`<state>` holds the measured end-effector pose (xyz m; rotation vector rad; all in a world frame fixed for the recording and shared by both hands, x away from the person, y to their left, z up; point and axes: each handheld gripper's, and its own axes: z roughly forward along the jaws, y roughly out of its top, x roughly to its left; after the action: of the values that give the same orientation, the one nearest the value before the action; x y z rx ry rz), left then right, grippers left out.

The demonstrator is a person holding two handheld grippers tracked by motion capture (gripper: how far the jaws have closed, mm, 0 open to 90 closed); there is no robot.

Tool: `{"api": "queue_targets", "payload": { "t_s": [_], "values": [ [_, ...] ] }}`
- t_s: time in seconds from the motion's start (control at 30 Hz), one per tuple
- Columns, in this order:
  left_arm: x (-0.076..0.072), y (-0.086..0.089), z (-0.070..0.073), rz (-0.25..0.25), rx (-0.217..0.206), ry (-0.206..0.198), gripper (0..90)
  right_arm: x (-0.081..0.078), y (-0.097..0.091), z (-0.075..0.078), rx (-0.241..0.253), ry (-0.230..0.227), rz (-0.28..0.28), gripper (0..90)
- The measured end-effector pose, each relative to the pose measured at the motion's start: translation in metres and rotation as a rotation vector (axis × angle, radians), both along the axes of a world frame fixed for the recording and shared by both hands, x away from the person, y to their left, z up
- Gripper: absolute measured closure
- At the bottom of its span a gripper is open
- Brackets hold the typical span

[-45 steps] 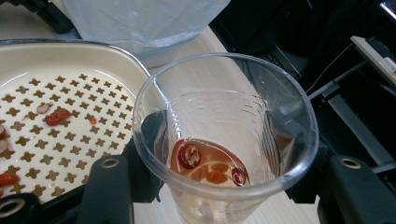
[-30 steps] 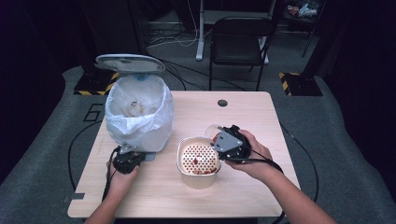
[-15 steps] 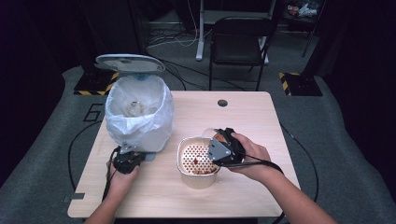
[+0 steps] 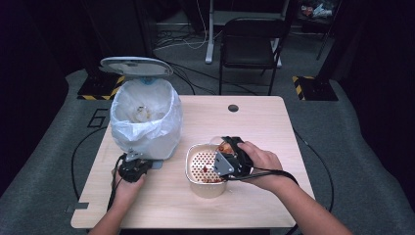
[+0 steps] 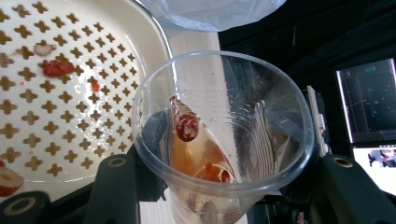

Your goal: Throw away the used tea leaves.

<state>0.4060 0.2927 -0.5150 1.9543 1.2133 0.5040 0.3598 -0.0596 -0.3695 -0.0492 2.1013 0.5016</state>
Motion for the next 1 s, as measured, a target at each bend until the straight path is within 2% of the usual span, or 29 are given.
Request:
{"api": "queue_targets", "payload": {
  "t_s": [0.1, 0.2, 0.3, 0.47, 0.6, 0.7, 0.83, 0.93, 1.0],
  "values": [
    [0.0, 0.0, 0.0, 0.003, 0.008, -0.003, 90.0, 0.001, 0.001, 0.0, -0.02, 0.012, 0.007, 45.2],
    [0.0, 0.0, 0.0, -0.001, -0.002, -0.001, 90.0, 0.0, 0.002, -0.002, -0.032, 0.014, -0.004, 45.3],
    [0.0, 0.0, 0.0, 0.0, -0.003, -0.002, 90.0, 0.0, 0.003, -0.001, -0.052, -0.001, 0.018, 45.4],
    [0.0, 0.0, 0.0, -0.002, 0.0, -0.001, 90.0, -0.004, 0.004, -0.003, -0.065, -0.027, 0.017, 45.7],
    [0.0, 0.001, 0.0, -0.005, 0.01, 0.001, 90.0, -0.004, 0.007, -0.002, -0.104, -0.051, 0.031, 45.7],
    [0.0, 0.001, 0.0, -0.004, 0.009, 0.001, 90.0, -0.005, 0.008, -0.002, -0.152, -0.065, 0.044, 45.8],
    [0.0, 0.001, 0.0, -0.005, 0.009, 0.001, 90.0, -0.005, 0.01, -0.005, -0.181, -0.073, 0.041, 46.0],
    [0.001, 0.003, 0.001, -0.014, 0.039, 0.005, 90.0, -0.005, 0.012, -0.005, -0.229, -0.093, 0.052, 46.1],
    [0.001, 0.003, 0.001, -0.018, 0.044, 0.007, 90.0, -0.006, 0.014, -0.006, -0.242, -0.105, 0.054, 46.2]
  ]
}}
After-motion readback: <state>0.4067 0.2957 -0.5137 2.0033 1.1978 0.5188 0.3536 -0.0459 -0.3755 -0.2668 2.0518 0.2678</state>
